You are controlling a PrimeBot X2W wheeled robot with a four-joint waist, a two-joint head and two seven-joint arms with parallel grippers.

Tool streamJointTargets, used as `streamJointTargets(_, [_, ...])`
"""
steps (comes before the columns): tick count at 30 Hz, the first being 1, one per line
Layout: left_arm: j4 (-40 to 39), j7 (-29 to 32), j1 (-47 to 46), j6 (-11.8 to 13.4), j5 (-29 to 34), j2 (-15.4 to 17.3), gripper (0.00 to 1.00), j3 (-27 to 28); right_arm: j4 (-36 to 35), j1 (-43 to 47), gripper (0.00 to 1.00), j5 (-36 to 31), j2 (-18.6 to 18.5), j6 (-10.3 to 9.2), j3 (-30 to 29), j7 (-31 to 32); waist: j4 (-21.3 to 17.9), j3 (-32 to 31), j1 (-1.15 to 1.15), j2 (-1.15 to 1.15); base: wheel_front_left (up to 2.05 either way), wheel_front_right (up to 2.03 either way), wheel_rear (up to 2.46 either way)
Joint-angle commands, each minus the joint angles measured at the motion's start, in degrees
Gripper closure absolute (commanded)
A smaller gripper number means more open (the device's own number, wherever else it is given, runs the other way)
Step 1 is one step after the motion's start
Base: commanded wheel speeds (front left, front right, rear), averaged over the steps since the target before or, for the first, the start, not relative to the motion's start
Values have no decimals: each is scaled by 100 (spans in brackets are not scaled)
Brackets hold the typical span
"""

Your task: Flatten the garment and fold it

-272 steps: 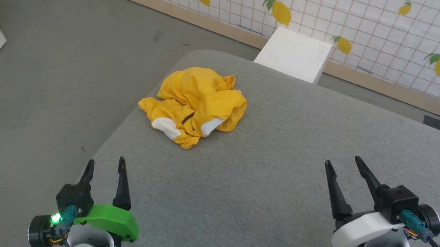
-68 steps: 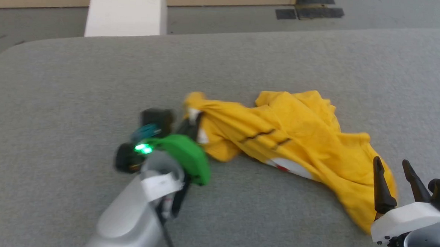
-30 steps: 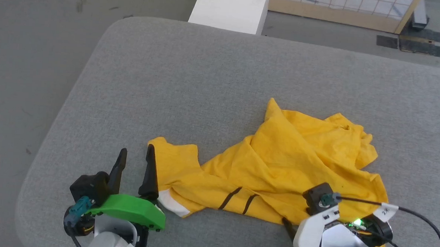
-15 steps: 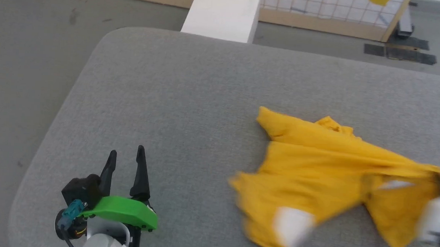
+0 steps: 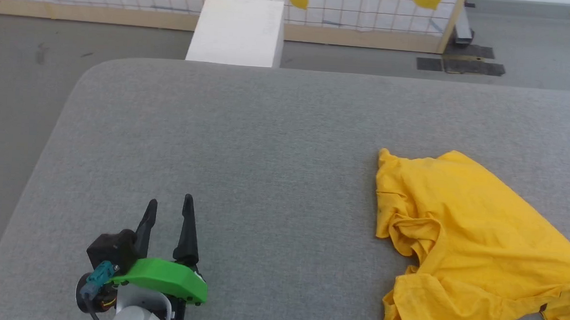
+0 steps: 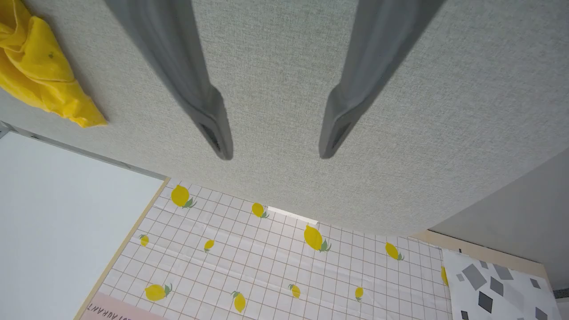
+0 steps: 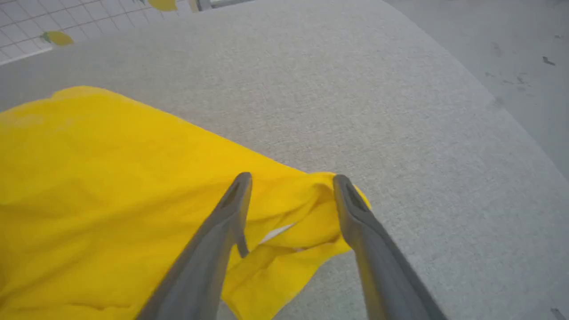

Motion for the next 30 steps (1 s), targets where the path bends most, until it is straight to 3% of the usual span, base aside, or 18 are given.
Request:
streamJointTargets(1, [10, -20, -4, -42, 49, -5, 0, 9, -126, 92, 0, 191, 12, -9, 240, -149, -97, -25, 0, 0, 0, 0, 0])
streamJointTargets(8, [28, -20, -20, -89, 74, -18, 0, -65, -1141, 880, 0, 731, 12, -9, 2559, -363, -126, 17, 0, 0, 0, 0, 0])
streamJointTargets(13, [56, -20, -114, -134, 80, -69, 0, -157, -1398, 1032, 0, 546, 12, -9, 3876, -259, -30, 136, 0, 0, 0, 0, 0])
streamJointTargets(17, [108, -20, -186, -171, 72, -111, 0, -210, -1210, 964, 0, 196, 12, -9, 4349, 13, 93, 211, 0, 0, 0, 0, 0])
streamJointTargets(21, [156, -20, -248, -197, 67, -142, 0, -219, -1042, 961, 0, -99, 12, -9, 4344, 429, 228, 277, 0, 0, 0, 0, 0])
streamJointTargets(22, [164, -20, -260, -202, 69, -150, 0, -223, -1044, 964, 16, -133, 12, -9, 4285, 477, 258, 293, 0, 0, 0, 0, 0])
streamJointTargets(23, [169, -20, -267, -204, 68, -156, 0, -220, -1049, 965, 57, -149, 12, -9, 4227, 499, 269, 298, 0, 0, 0, 0, 0])
streamJointTargets(24, [176, -20, -273, -209, 68, -162, 0, -219, -1059, 973, 87, -185, 12, -9, 4161, 530, 283, 305, 0, 0, 0, 0, 0])
streamJointTargets(25, [181, -20, -276, -212, 68, -168, 0, -216, -1078, 977, 100, -203, 12, -9, 4105, 546, 289, 307, 0, 0, 0, 0, 0])
streamJointTargets(30, [218, -20, -248, -220, 63, -192, 0, -177, -1270, 1014, 100, -126, 12, -9, 3761, 556, 238, 232, 0, 0, 0, 0, 0])
